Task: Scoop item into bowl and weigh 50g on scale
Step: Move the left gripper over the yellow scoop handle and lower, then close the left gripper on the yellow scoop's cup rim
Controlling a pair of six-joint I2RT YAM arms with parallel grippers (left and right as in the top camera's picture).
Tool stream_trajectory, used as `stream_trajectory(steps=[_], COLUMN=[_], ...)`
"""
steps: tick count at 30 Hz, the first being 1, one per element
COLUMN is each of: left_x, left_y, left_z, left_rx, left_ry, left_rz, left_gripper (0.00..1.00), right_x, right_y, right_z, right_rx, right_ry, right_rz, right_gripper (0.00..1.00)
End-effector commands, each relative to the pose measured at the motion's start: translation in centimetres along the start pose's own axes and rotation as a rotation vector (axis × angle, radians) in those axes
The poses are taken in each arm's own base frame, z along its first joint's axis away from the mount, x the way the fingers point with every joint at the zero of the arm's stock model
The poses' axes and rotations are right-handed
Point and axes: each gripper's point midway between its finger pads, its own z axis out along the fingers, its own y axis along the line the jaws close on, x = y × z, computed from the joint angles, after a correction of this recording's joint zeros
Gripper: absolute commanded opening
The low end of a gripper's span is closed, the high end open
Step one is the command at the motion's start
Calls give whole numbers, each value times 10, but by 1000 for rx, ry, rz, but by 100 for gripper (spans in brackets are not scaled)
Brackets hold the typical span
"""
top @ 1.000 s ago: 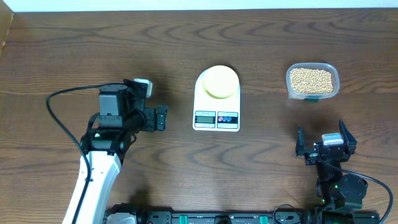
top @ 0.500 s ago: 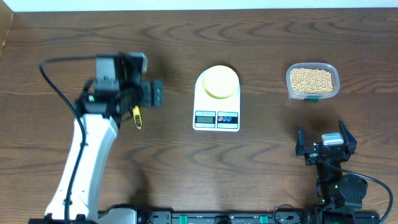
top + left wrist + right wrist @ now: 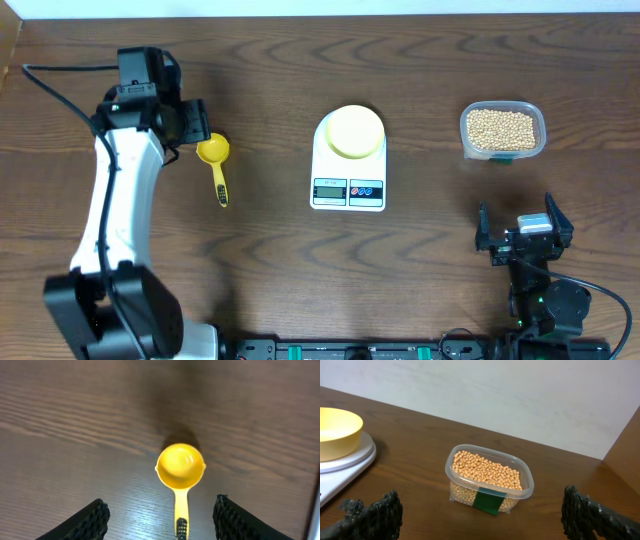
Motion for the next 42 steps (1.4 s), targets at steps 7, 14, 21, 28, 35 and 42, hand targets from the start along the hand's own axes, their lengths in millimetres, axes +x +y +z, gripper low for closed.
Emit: stream_trajectory(steps=[7, 14, 21, 28, 35, 42], left_x=[28, 42, 38, 36, 39, 43], left_y=[-6, 3, 15, 7, 6, 6], left_z=[65, 96, 116, 128, 132, 135], left_rx=[30, 46, 90, 113, 114, 113], left_ry=[177, 247, 227, 218, 228, 226], left_rz=[24, -72, -114, -86, -85, -87], left_gripper=[57, 55, 50, 45, 39, 36], right_x=[0, -1, 0, 0, -1, 0], right_y=[2, 2, 2, 2, 2, 2], right_z=[0, 0, 0, 0, 0, 0], right_rx=[-10, -10, -10, -10, -10, -10], right_ry=[-4, -4, -4, -4, -4, -4], right_rz=[12, 12, 12, 12, 12, 12], right_gripper=[99, 99, 99, 99, 99, 99])
